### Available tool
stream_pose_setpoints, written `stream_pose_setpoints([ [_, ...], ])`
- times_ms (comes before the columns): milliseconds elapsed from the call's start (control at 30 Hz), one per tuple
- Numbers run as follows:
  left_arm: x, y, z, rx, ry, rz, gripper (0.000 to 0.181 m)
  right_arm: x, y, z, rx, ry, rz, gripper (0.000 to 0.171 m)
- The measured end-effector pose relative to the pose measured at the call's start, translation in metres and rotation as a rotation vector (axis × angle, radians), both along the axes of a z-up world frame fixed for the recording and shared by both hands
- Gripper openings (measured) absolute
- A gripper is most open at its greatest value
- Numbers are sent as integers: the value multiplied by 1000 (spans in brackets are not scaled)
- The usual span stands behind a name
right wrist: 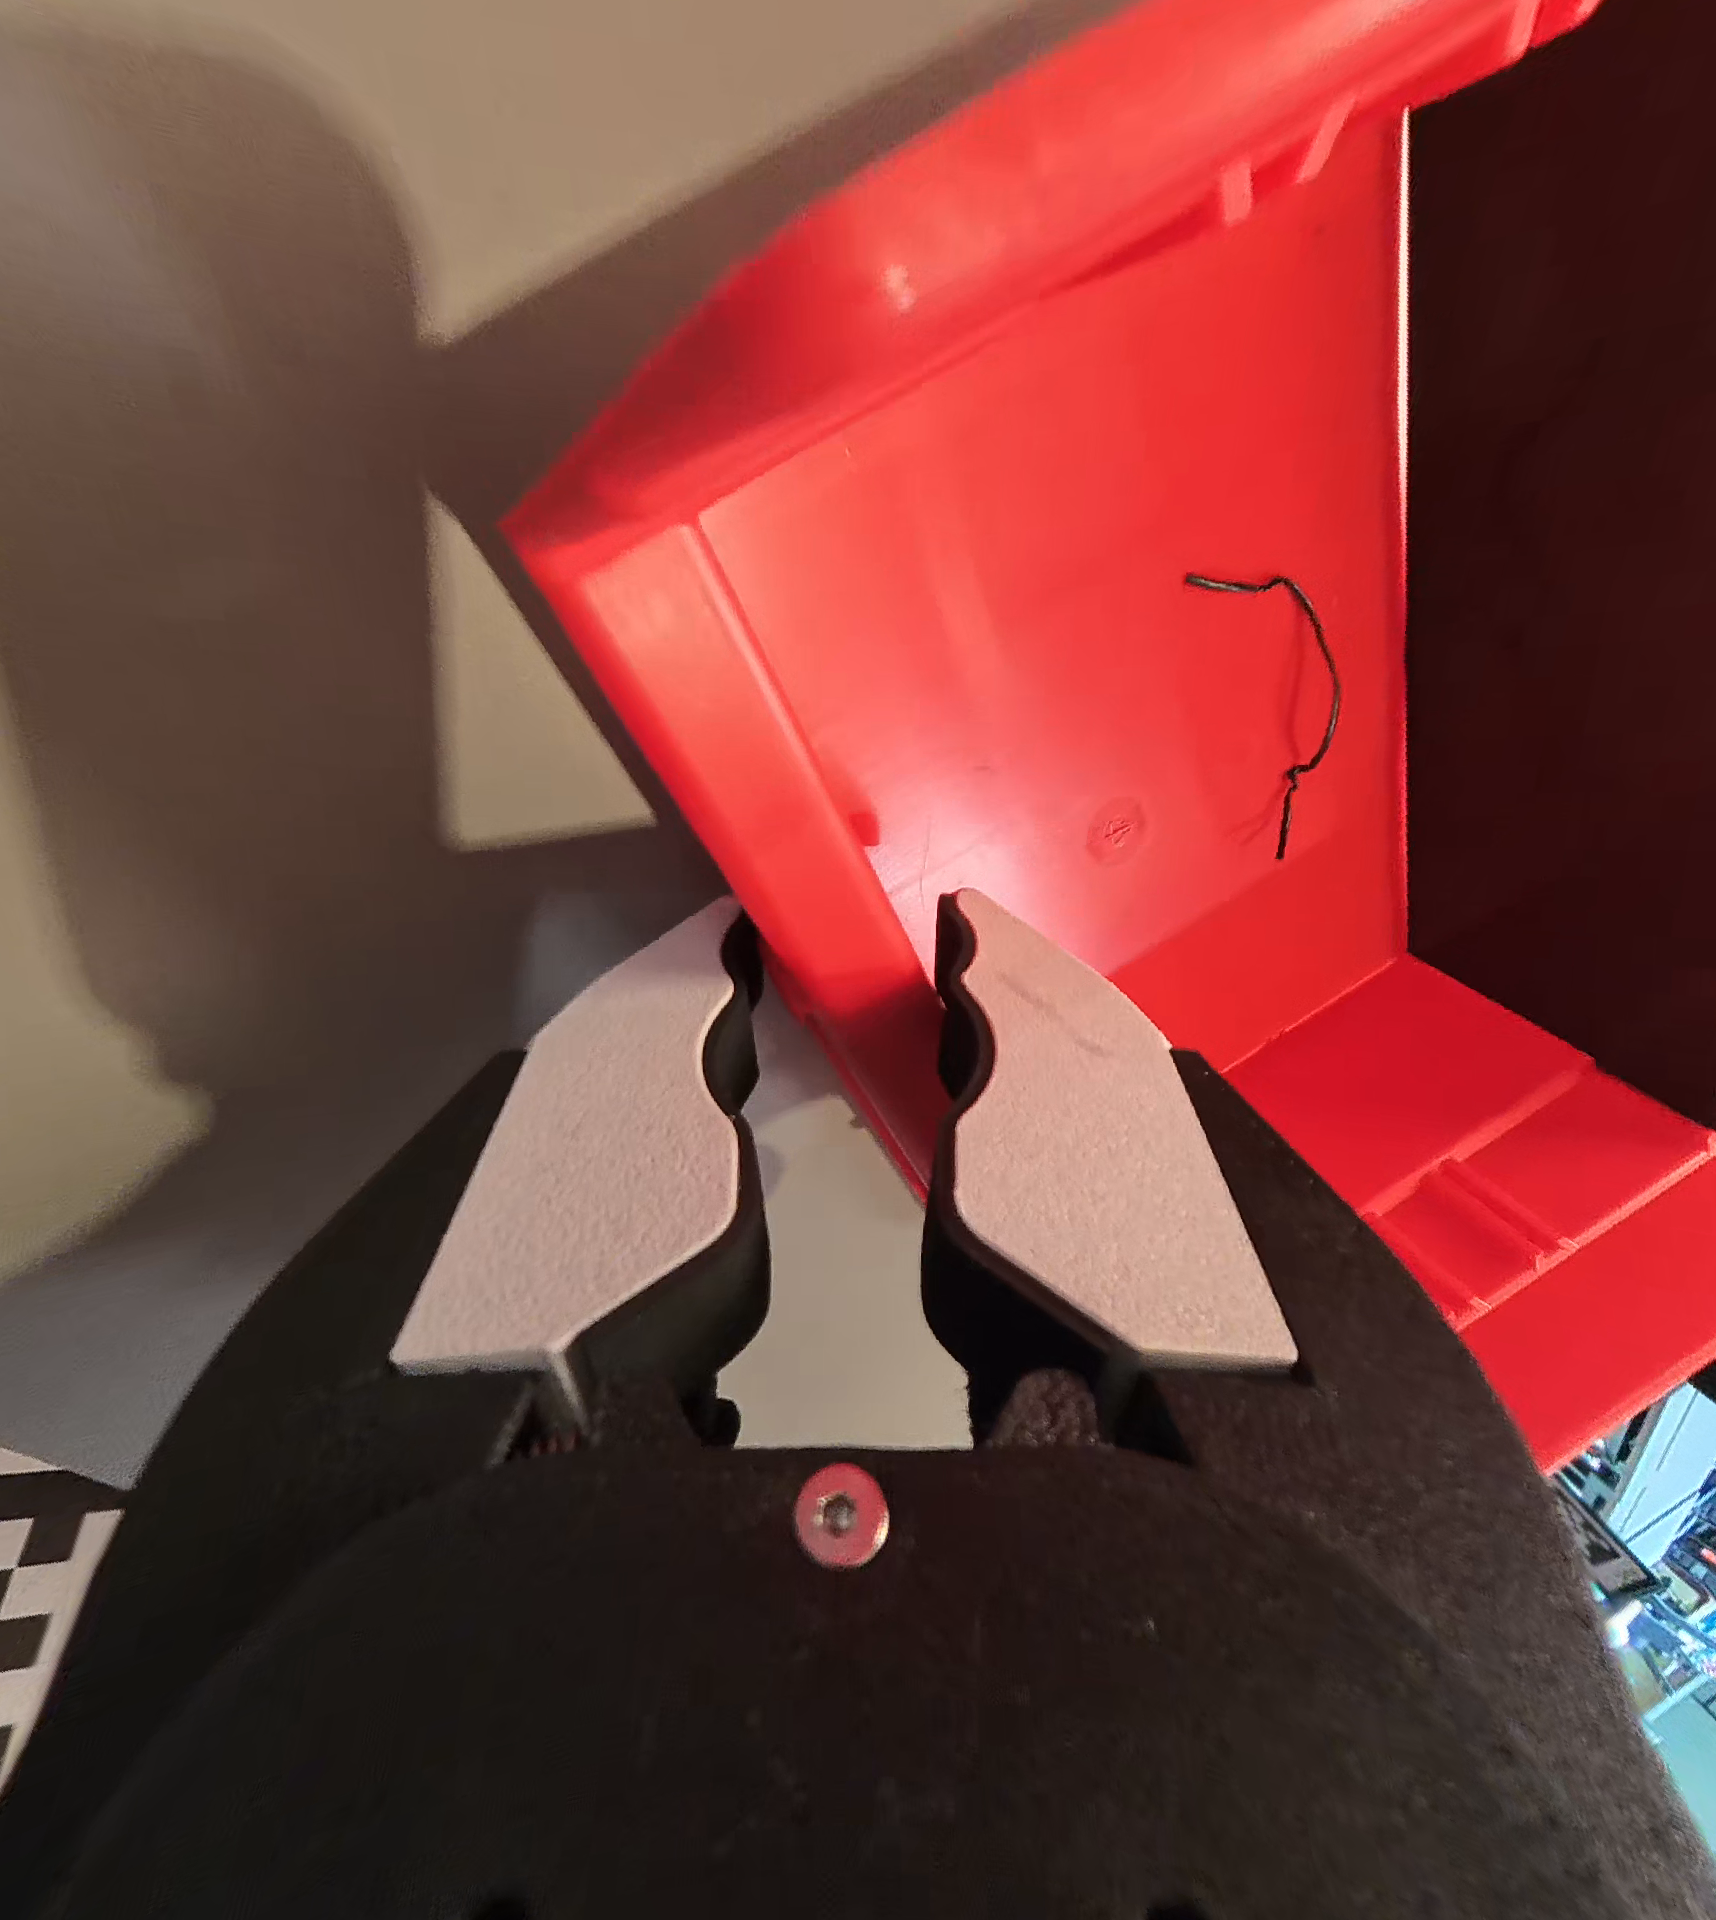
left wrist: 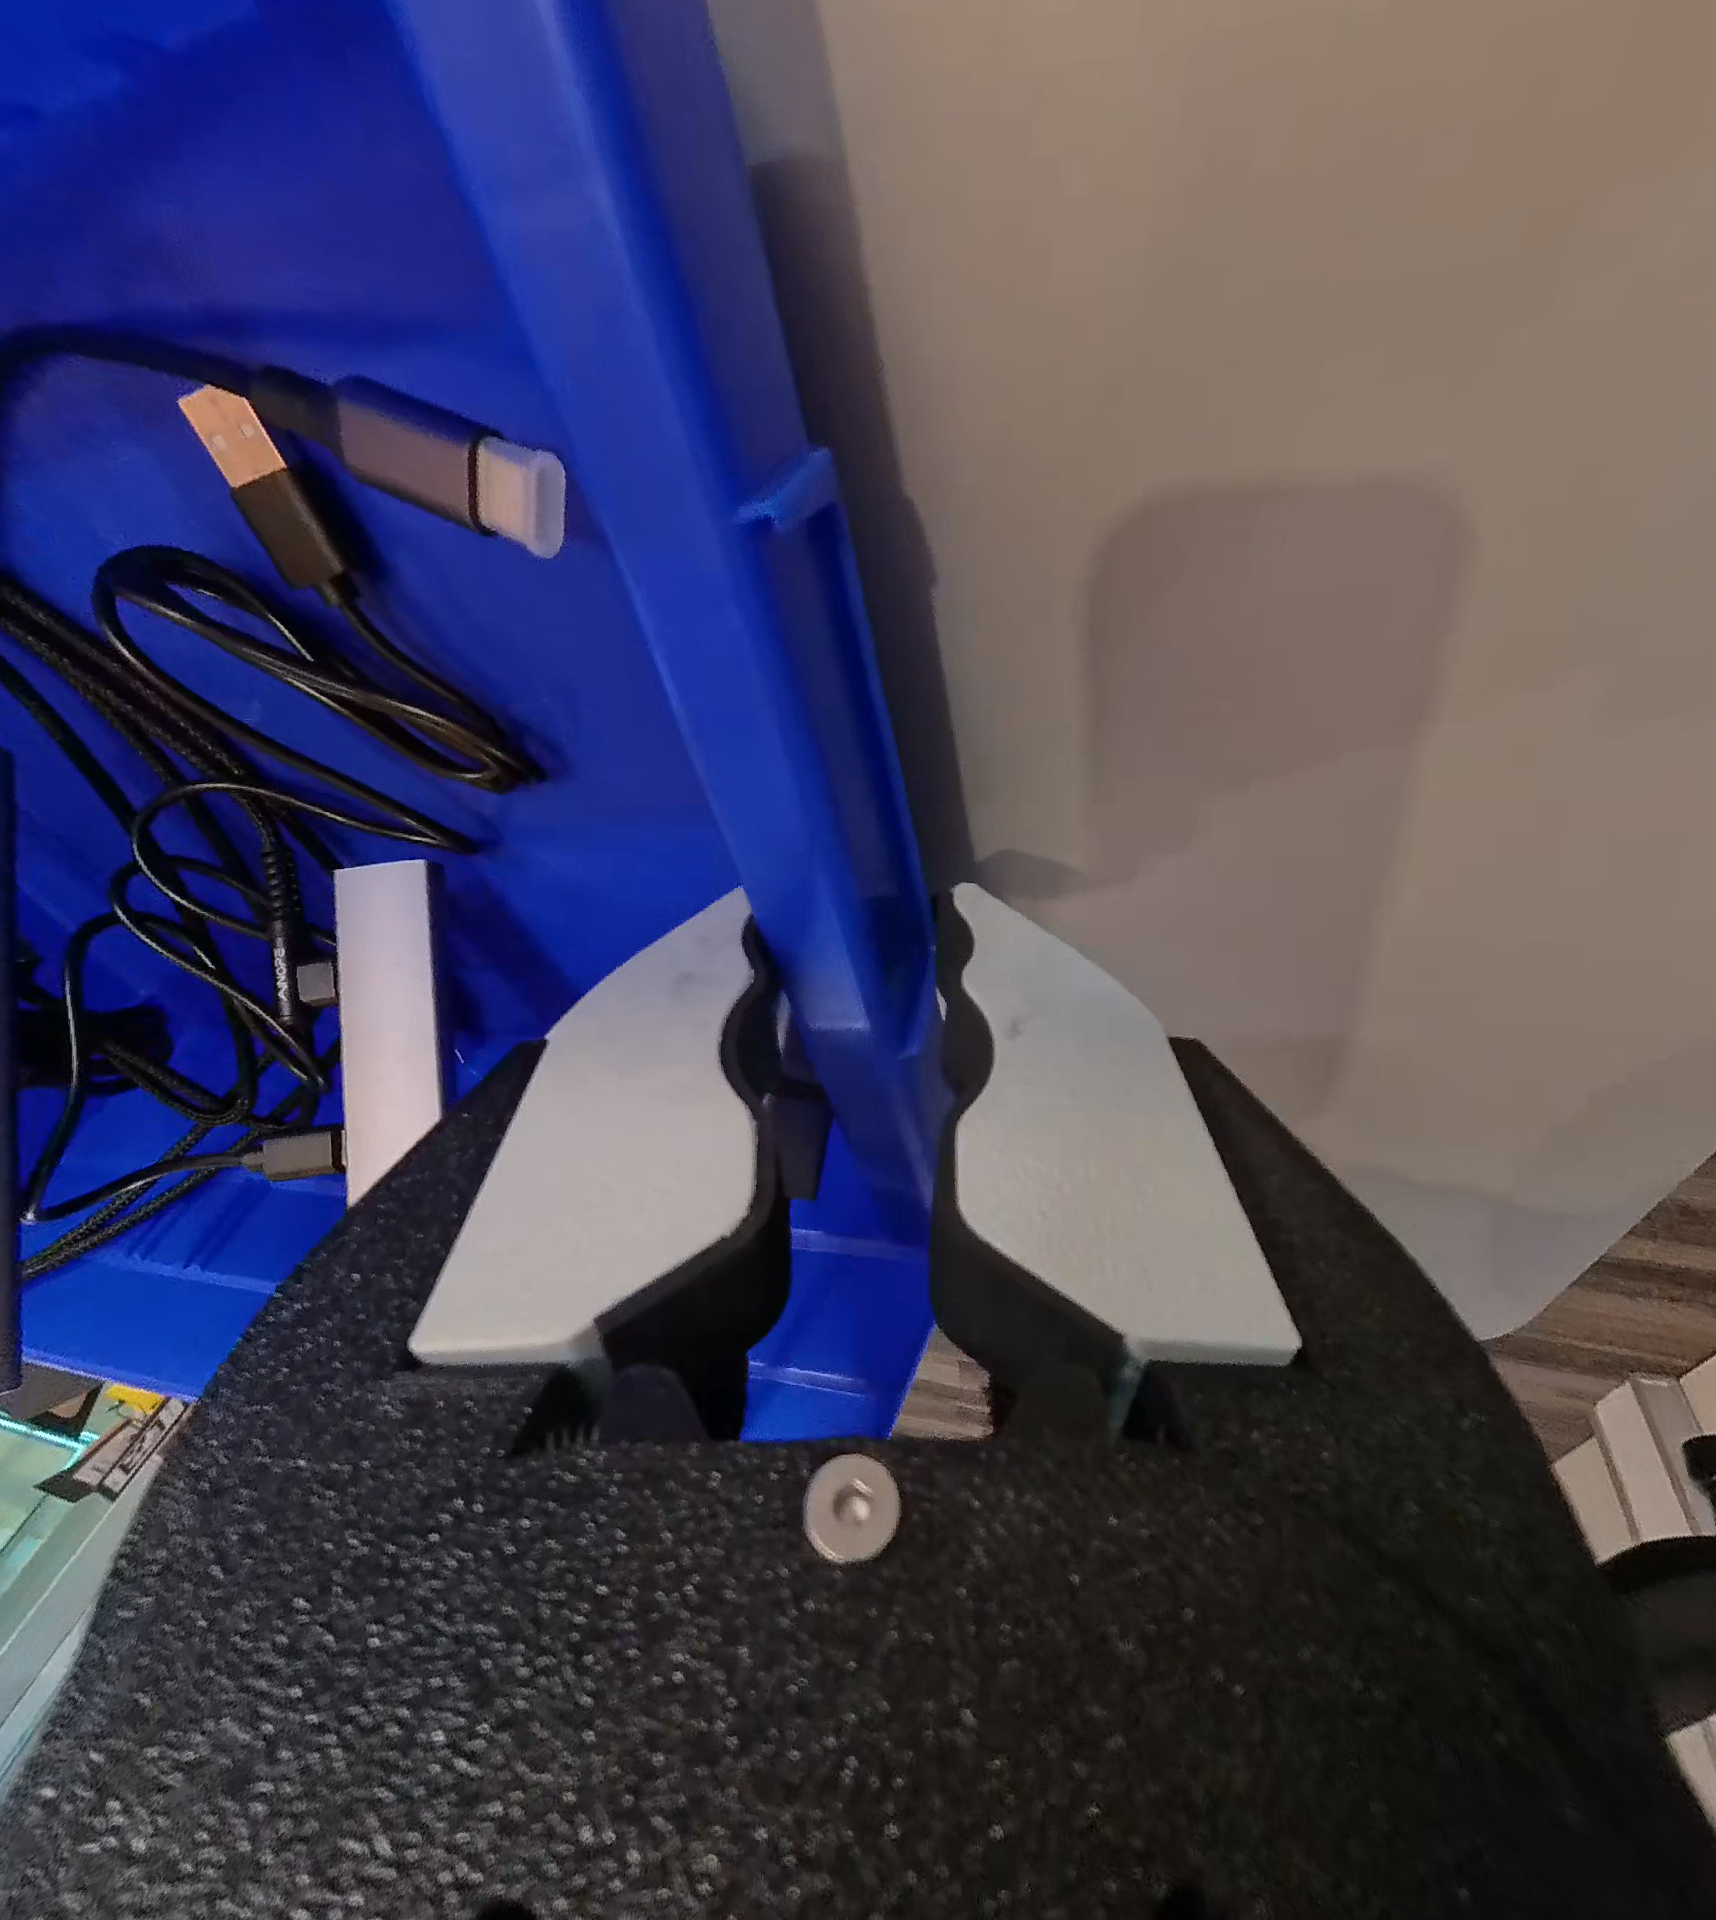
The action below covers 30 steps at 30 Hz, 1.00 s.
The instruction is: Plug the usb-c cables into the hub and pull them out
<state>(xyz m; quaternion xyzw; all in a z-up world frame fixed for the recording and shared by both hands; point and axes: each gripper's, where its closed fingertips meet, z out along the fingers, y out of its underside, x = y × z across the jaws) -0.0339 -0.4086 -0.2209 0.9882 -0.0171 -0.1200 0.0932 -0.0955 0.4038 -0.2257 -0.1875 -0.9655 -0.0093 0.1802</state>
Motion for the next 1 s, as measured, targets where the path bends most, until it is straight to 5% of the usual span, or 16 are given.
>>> stream_pose_setpoints([
  [833, -8, -10, 0, -2, 40, 66, 28, -16, 15, 5, 6, 55, -86, 34],
  [1000, 1, 8, 23, 160, 29, 243, 59, 0, 1, 38, -80, 135, -99, 36],
])
